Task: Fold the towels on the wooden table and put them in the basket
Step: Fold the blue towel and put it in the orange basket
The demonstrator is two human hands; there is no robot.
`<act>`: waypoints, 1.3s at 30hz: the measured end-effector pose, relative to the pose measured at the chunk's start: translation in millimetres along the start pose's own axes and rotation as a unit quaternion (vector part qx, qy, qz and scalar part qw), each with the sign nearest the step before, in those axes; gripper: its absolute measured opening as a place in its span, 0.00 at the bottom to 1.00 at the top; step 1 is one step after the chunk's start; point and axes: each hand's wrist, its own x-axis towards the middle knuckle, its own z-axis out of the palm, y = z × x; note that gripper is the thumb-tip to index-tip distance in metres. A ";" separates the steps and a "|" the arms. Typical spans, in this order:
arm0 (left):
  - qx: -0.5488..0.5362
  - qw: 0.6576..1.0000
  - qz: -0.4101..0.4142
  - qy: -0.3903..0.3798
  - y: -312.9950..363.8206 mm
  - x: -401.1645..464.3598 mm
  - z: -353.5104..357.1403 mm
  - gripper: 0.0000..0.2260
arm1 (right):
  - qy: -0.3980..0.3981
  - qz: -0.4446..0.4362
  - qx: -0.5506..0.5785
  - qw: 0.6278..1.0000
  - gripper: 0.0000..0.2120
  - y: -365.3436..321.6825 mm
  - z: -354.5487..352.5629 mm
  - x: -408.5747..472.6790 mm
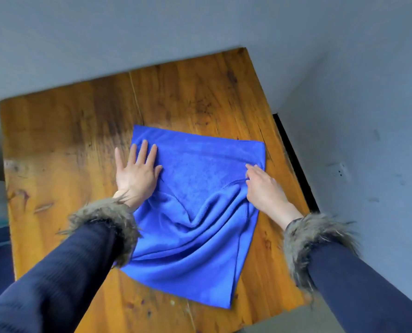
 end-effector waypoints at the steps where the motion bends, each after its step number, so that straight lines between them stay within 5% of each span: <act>1: -0.032 0.999 0.000 0.040 1.4 -2.0 -1.9 0.24 | 0.007 0.011 0.011 1.000 0.11 -4.1 -4.2 5.7; 4: -0.152 0.978 0.024 0.144 2.8 -23.2 0.0 0.20 | 0.047 0.026 0.035 0.998 0.16 -15.9 -9.9 8.3; 7: -0.209 0.965 0.006 0.160 -1.5 -67.1 17.7 0.20 | 0.103 -0.007 0.010 0.995 0.23 -29.7 7.1 -15.5; 10: -0.211 0.966 -0.085 0.120 -9.1 -106.3 35.8 0.21 | 0.128 -0.006 0.015 0.992 0.27 -44.8 37.5 -50.8; 13: -0.219 0.952 -0.201 0.075 -17.6 -126.6 40.9 0.20 | 0.144 0.097 0.096 0.980 0.30 -55.0 61.5 -83.4; 23: -0.192 0.954 -0.232 -0.011 -16.1 -180.8 38.9 0.14 | 0.003 0.093 0.086 0.992 0.37 -50.3 89.1 -126.4; 29: -0.205 0.910 -0.329 -0.144 -17.2 -222.3 35.6 0.16 | -0.050 0.088 0.027 0.994 0.39 -29.2 76.7 -134.4; 34: -0.188 0.913 -0.311 -0.186 -16.0 -226.3 28.8 0.14 | -0.046 0.112 0.057 0.991 0.31 -28.8 64.9 -126.2; 39: -0.201 0.960 -0.193 -0.038 -18.4 -190.0 25.2 0.09 | 0.053 0.153 0.118 0.980 0.23 -35.9 44.7 -91.7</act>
